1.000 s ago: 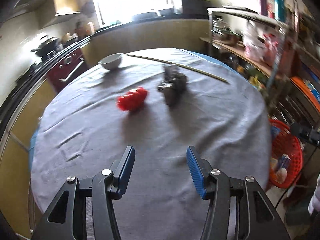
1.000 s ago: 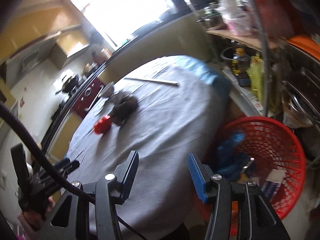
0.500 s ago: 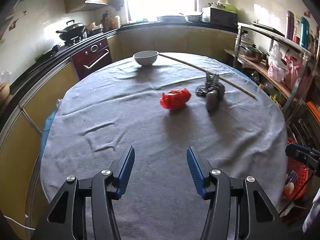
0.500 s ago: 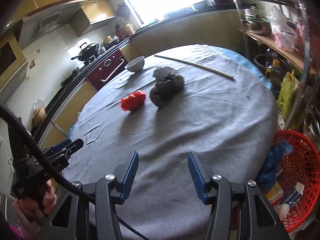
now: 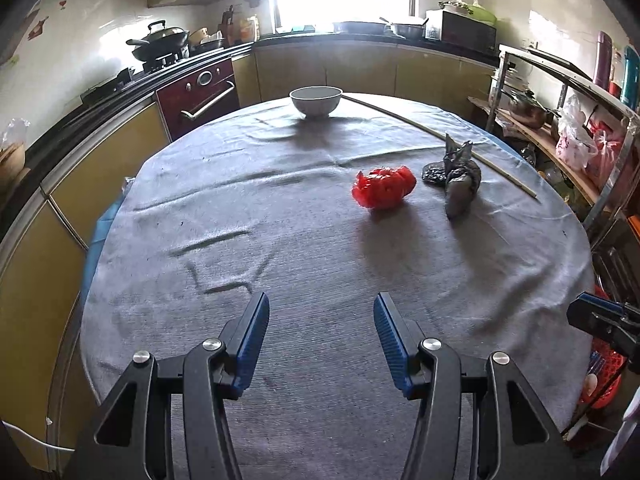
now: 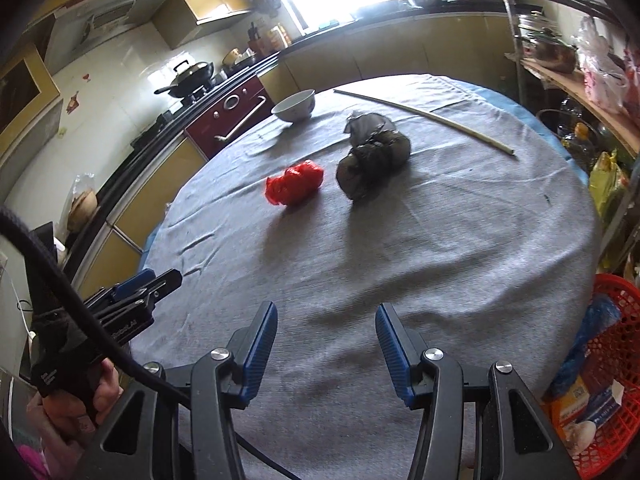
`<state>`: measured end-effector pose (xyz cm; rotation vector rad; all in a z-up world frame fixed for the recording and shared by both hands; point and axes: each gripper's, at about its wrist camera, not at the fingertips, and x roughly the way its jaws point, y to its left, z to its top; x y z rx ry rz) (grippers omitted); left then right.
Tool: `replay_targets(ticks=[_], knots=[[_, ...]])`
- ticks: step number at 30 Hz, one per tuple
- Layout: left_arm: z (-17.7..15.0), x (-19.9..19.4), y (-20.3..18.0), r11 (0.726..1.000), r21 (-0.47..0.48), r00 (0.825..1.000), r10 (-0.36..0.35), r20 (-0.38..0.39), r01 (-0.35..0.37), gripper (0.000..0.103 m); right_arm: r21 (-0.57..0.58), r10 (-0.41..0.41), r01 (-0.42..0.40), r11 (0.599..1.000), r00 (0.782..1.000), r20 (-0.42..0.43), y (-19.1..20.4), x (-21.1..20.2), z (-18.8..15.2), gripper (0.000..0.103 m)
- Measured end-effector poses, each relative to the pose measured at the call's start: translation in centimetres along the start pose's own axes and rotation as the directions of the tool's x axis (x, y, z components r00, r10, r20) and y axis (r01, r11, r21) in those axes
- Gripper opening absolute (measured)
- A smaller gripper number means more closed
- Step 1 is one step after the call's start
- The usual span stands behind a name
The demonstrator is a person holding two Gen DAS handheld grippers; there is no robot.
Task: Collect trash
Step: 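Swing both open tools back toward the red bag on the table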
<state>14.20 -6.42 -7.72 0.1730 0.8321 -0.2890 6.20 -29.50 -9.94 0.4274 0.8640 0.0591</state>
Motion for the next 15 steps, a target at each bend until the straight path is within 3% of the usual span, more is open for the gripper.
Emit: replay_targets(ticks=[15], knots=[[-0.1,0.6,0.9,1.000,-0.018,1.000,0.006,-0.013,-0.006,0.055,-0.032,0.024,-0.026,0.999,0.999,-0.035,1.4,1.8,0.1,0.055]])
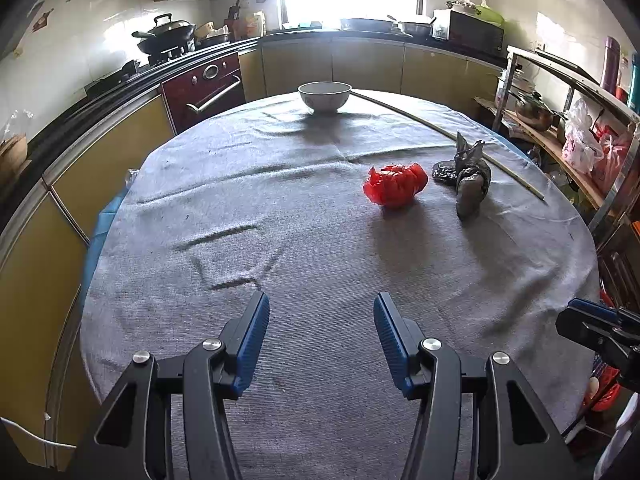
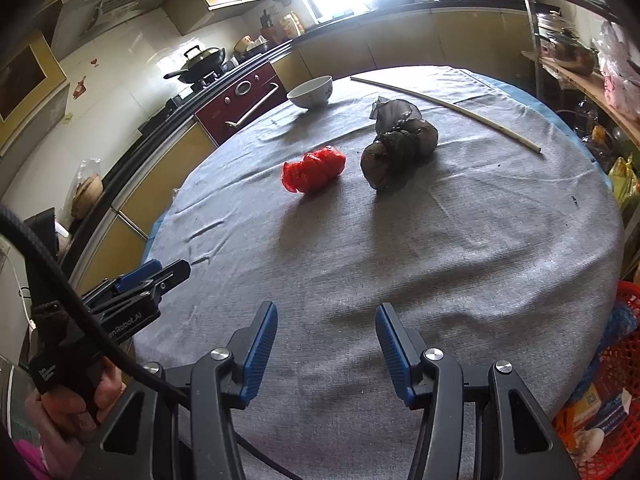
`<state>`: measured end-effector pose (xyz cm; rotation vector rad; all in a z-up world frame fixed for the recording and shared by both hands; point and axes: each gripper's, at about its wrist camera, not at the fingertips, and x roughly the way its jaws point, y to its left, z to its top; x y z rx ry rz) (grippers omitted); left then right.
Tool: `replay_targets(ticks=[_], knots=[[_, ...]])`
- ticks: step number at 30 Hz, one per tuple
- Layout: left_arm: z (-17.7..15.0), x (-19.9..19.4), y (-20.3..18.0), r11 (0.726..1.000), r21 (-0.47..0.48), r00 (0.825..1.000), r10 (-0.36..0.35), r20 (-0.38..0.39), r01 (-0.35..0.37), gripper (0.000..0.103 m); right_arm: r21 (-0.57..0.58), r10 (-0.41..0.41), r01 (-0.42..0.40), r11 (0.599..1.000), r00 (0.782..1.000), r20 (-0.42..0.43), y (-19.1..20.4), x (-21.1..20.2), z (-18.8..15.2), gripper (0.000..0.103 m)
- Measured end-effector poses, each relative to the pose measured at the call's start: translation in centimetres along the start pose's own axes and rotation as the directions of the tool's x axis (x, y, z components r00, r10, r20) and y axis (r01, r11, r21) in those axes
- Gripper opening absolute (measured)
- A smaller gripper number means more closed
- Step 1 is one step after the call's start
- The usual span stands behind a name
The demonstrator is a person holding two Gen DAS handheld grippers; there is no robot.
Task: Collect trash
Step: 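Swing both open tools back toward the red bag on the table, then grasp the dark plastic bag with the right tool while the left tool grasps the red bag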
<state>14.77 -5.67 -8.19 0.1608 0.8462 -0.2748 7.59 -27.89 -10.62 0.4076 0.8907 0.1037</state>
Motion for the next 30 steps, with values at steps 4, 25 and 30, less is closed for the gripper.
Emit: replay_targets(ticks=[4,25,30], knots=[[0.0,0.5,0.3,1.000,-0.006,1.000,-0.004,-0.013,0.004,0.055,-0.006,-0.002,0.002,1.000,1.000,0.001,0.0,0.4,0.5,0.055],[0.2,4.2,4.1,0.996,-0.064,0.993,0.050,-0.103,-0.056,0.055,0.331,-0.055,0.035,0.943,0.997,0.051,-9.4,9.7,14.6,0.056],[0.5,4.4,4.0,0.997,-0.057,0.993,0.051,-0.103,-0.057,0.055,0.408,-0.093,0.093,0.908,0.995,-0.020,-11.4,14.6,17.0,0.055]])
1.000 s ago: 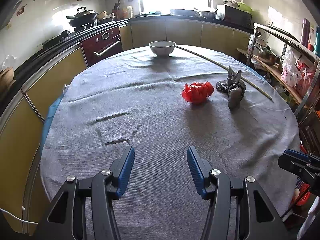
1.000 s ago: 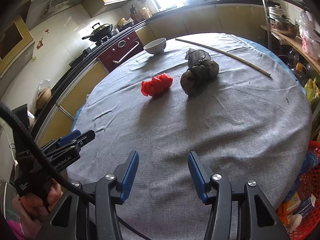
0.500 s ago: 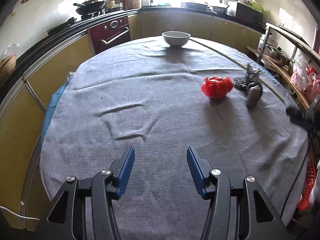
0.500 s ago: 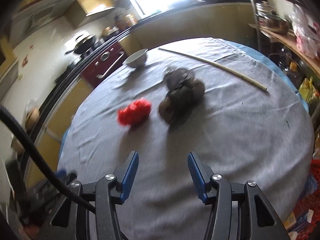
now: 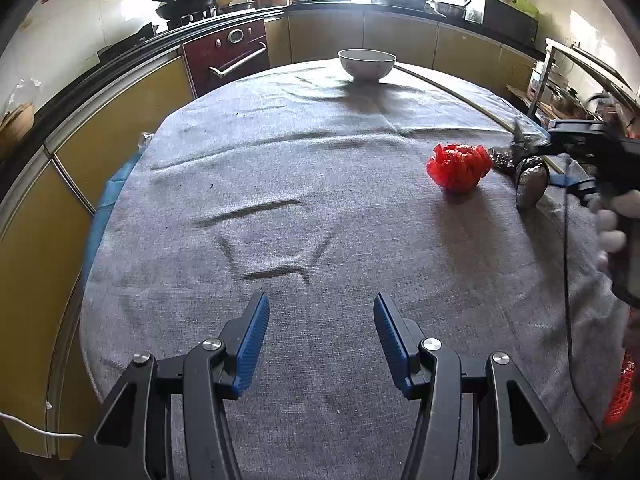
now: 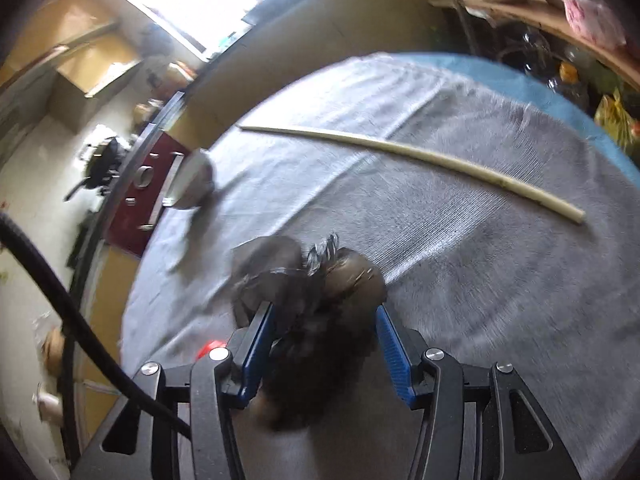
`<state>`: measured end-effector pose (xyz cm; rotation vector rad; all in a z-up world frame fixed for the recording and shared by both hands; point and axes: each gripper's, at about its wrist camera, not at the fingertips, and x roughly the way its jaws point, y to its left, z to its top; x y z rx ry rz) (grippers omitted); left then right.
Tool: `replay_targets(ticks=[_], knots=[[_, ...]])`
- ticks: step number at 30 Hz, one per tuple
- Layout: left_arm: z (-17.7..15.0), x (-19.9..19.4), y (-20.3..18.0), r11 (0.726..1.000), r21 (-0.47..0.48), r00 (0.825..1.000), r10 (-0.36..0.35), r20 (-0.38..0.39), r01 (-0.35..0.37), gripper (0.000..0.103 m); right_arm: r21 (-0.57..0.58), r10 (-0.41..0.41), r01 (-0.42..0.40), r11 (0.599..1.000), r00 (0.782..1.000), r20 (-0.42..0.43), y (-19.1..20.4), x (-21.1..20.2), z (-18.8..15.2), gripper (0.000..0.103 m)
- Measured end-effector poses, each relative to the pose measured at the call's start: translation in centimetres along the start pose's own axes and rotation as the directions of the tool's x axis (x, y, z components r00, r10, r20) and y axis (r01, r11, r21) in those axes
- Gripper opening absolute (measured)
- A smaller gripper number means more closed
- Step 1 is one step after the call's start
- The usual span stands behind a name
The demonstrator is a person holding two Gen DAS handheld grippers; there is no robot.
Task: Collect trash
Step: 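Grasp the dark plastic bag with the right tool while the left tool grasps the red bag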
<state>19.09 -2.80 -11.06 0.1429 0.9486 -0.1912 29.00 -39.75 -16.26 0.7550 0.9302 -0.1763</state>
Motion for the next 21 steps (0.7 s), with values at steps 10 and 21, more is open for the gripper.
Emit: replay_targets(ticks=[10,21], knots=[[2.7,0.3,-0.1,0.998,-0.020,0.998,-0.064,0.022,0.064,0.055,-0.145,-0.030,0.029,0.989,1.000,-0.006,2.6,2.2,-1.6,0.045],[11.3,5.3,-6.7,0.957,0.067,0.957,-0.286,0.050,0.283,0.074,-0.273,0.058,-0.036,0.961,0.996,0.070,1.9,-5.0,-6.8,0.044]])
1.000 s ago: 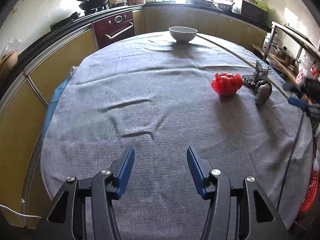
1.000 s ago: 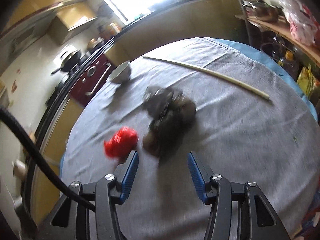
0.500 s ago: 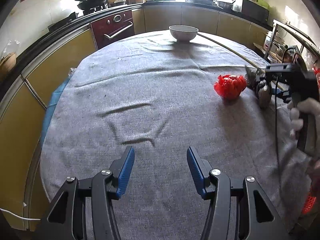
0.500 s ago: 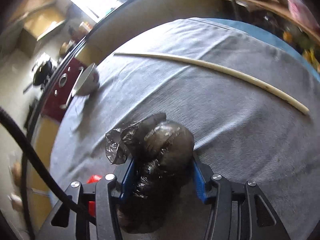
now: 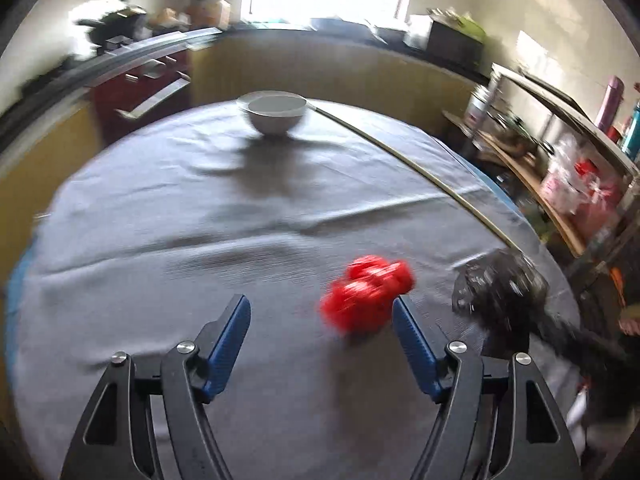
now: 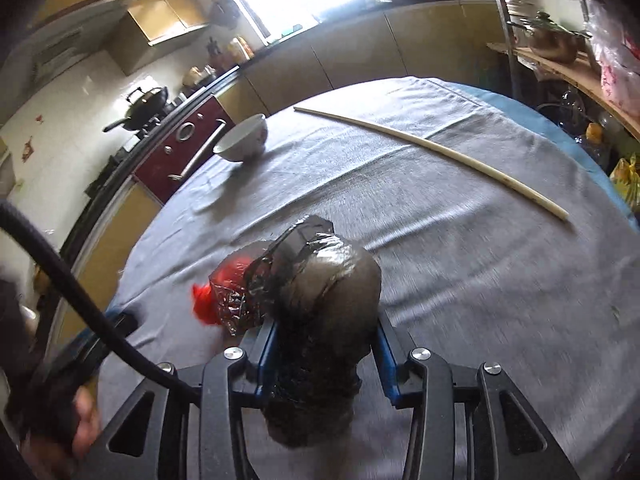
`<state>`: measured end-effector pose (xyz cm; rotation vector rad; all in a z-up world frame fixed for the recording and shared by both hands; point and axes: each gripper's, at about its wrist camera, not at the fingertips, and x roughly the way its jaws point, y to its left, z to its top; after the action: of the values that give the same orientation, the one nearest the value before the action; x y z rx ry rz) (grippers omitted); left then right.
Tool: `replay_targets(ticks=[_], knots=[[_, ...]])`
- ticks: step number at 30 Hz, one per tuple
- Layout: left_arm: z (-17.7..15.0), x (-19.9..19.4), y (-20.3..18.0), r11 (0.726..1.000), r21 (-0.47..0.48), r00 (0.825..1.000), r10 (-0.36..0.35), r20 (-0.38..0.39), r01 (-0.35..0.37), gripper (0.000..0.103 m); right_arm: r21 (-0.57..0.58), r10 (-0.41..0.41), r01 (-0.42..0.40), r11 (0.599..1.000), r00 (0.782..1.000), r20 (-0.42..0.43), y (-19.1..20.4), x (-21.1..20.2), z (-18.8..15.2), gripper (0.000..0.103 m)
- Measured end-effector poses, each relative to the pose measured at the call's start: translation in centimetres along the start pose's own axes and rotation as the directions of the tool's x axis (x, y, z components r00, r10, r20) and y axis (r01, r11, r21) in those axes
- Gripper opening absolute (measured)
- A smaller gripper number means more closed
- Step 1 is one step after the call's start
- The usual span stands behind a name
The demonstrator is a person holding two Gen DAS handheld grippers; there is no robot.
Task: Collect trash
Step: 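Grasp the dark plastic bag with the right tool while the left tool grasps the red bag, then lift the dark bag and red bag and carry both toward the red basket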
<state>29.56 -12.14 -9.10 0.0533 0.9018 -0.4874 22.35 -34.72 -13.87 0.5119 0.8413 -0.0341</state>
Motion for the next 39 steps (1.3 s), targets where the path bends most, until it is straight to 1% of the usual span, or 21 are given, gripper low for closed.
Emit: replay_targets(ticks=[1,4,6,7,8,9,10,12,14,16,20,24,27,31,33,37,39], knots=[[0.6,1.4,-0.6,1.000,0.008,1.000,-0.016,-0.026,0.017,0.074,-0.001,0.006,-0.006,1.000,1.000,0.003,-0.3,-1.1,-0.6,0.044],[1.2,4.0,-1.6,0.997,0.020,0.994,-0.067,-0.081,0.069,0.074,-0.008,0.022,-0.022,1.000,1.000,0.019,-0.9,-3.5,-1.8,0.044],[1.3,5.5,-2.0,0.997,0.003,0.990,-0.071,-0.120,0.072,0.072,0.003,0.037,-0.037,0.999,0.999,0.027,-1.5,-4.8,-2.5,0.044],[1.3,6.1,-2.0,0.996,-0.011,0.988,-0.084,-0.133,0.083,0.059,0.011,0.041,-0.042,0.999,0.999,0.029,-1.8,-5.3,-2.7,0.044],[1.1,6.8,-2.1,0.994,-0.022,0.981,-0.109,-0.158,0.107,0.048,0.019,0.046,-0.046,0.999,0.999,0.029,-2.0,-5.7,-3.0,0.044],[0.9,7.0,-2.2,0.992,-0.028,0.978,-0.122,-0.170,0.119,0.047,0.022,0.048,-0.048,0.999,0.998,0.031,-2.2,-5.9,-3.1,0.044],[0.8,7.0,-2.2,0.993,-0.035,0.979,-0.119,-0.165,0.115,0.046,0.029,0.050,-0.051,0.998,0.998,0.032,-2.4,-6.1,-3.3,0.044],[0.4,6.3,-2.4,0.996,-0.028,0.983,-0.093,-0.157,0.090,0.044,0.043,0.060,-0.061,0.997,0.998,0.030,-2.7,-6.2,-3.6,0.044],[-0.2,5.1,-2.6,0.997,-0.024,0.986,-0.074,-0.149,0.071,0.043,0.045,0.069,-0.071,0.996,0.997,0.034,-2.6,-6.5,-3.9,0.044],[-0.9,3.5,-2.6,0.997,-0.032,0.989,-0.073,-0.131,0.069,0.043,0.035,0.077,-0.078,0.996,0.996,0.041,-2.2,-6.8,-4.1,0.044],[-3.1,-1.1,-2.4,0.999,-0.034,0.996,-0.043,-0.074,0.040,0.043,0.003,0.100,-0.101,0.995,0.993,0.063,-1.1,-7.9,-4.7,0.044],[-5.1,-5.4,-2.7,0.999,-0.026,0.999,0.033,-0.011,-0.033,0.043,-0.024,0.132,-0.130,0.991,0.988,0.085,0.3,-9.1,-5.3,0.044],[-6.3,-8.3,-3.0,0.996,-0.025,0.995,0.089,0.044,-0.088,0.043,-0.046,0.152,-0.148,0.988,0.983,0.102,1.2,-10.3,-5.9,0.044],[-7.7,-11.3,-3.3,0.991,-0.026,0.986,0.135,0.099,-0.133,0.043,-0.068,0.171,-0.164,0.984,0.978,0.119,2.0,-12.0,-7.1,0.044],[-8.5,-12.4,-3.6,0.989,-0.028,0.982,0.147,0.118,-0.145,0.043,-0.074,0.180,-0.172,0.982,0.976,0.120,2.2,-12.7,-7.8,0.044],[-9.6,-13.6,-4.2,0.988,-0.032,0.980,0.155,0.127,-0.152,0.043,-0.085,0.190,-0.181,0.980,0.975,0.119,2.4,-13.8,-9.0,0.044],[-10.2,-14.3,-4.7,0.985,-0.024,0.975,0.171,0.140,-0.169,0.043,-0.086,0.196,-0.187,0.979,0.973,0.123,2.3,-14.4,-9.5,0.044]])
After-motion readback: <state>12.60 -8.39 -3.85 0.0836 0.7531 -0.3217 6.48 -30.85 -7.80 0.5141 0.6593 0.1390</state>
